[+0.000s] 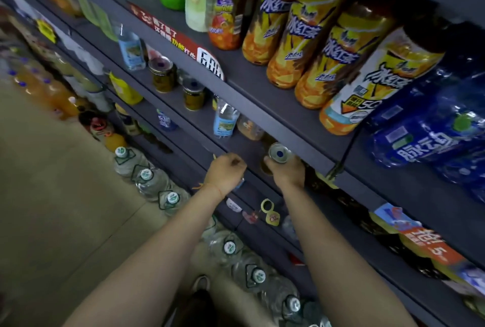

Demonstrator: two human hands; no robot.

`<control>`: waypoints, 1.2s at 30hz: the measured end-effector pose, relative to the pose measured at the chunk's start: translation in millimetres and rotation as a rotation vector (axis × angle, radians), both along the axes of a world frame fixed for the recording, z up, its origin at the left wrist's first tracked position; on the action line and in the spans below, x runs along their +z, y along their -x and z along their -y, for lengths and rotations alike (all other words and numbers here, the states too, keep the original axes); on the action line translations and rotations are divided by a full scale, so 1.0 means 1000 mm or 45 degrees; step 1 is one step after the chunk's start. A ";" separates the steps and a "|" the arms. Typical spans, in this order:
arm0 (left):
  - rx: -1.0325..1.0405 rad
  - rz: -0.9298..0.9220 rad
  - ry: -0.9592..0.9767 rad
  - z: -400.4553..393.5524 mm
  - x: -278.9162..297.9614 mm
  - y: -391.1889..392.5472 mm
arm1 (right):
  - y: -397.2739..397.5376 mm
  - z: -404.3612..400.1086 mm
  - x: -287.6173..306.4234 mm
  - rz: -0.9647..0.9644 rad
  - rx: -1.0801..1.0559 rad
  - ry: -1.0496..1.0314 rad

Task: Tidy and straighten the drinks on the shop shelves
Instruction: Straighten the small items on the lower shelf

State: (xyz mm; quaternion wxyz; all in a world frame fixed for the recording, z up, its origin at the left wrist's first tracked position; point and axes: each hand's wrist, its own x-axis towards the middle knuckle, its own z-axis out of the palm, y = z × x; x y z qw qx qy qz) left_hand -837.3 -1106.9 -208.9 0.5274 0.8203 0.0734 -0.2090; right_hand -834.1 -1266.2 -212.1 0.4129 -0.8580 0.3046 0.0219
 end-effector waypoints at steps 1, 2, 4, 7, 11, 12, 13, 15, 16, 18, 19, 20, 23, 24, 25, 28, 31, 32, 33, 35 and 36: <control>-0.004 -0.012 0.013 -0.002 -0.003 0.000 | 0.001 0.000 0.000 0.011 -0.010 0.014; -0.006 -0.022 0.019 -0.004 -0.004 0.001 | 0.004 0.000 0.000 0.024 -0.033 -0.005; 0.040 -0.054 0.074 -0.004 -0.003 0.005 | 0.012 0.002 0.002 0.043 -0.151 -0.201; 0.191 -0.251 0.338 -0.005 0.010 0.015 | 0.032 -0.005 0.016 -0.013 -0.292 -0.707; 0.227 -0.393 0.601 -0.013 0.040 0.032 | 0.062 -0.024 0.039 0.007 -0.075 -1.021; 0.220 -0.360 0.611 -0.016 0.047 0.038 | 0.069 -0.027 0.043 0.035 -0.047 -1.071; 0.232 -0.320 0.637 -0.018 0.054 0.044 | 0.075 -0.031 0.048 0.068 -0.037 -1.133; 0.287 -0.237 0.747 -0.025 0.068 0.058 | 0.085 -0.036 0.060 0.152 -0.031 -1.275; 0.306 -0.189 0.821 -0.029 0.076 0.064 | 0.090 -0.039 0.067 0.207 -0.017 -1.350; 0.266 -0.073 0.912 -0.038 0.096 0.076 | 0.099 -0.044 0.083 0.319 0.081 -1.468; 0.216 -0.012 0.917 -0.043 0.107 0.082 | 0.104 -0.046 0.091 0.367 0.137 -1.494; 0.164 0.044 0.909 -0.047 0.119 0.085 | 0.108 -0.047 0.099 0.404 0.189 -1.498; 0.063 0.136 0.886 -0.057 0.155 0.091 | 0.120 -0.055 0.131 0.455 0.270 -1.403; 0.047 0.157 0.888 -0.060 0.166 0.092 | 0.123 -0.058 0.141 0.473 0.285 -1.367; 0.036 0.179 0.895 -0.062 0.177 0.092 | 0.126 -0.060 0.152 0.497 0.296 -1.348; 0.014 0.265 0.957 -0.070 0.206 0.087 | 0.124 -0.068 0.186 0.582 0.334 -1.334; 0.033 0.348 1.082 -0.080 0.235 0.069 | 0.111 -0.083 0.224 0.672 0.374 -1.316; 0.042 0.372 1.128 -0.085 0.245 0.061 | 0.104 -0.091 0.236 0.705 0.389 -1.297; 0.050 0.398 1.174 -0.091 0.255 0.051 | 0.094 -0.101 0.247 0.740 0.395 -1.275; 0.048 0.453 1.259 -0.108 0.275 0.026 | 0.072 -0.123 0.267 0.820 0.394 -1.230; 0.035 0.475 1.283 -0.118 0.285 0.013 | 0.059 -0.136 0.277 0.859 0.390 -1.214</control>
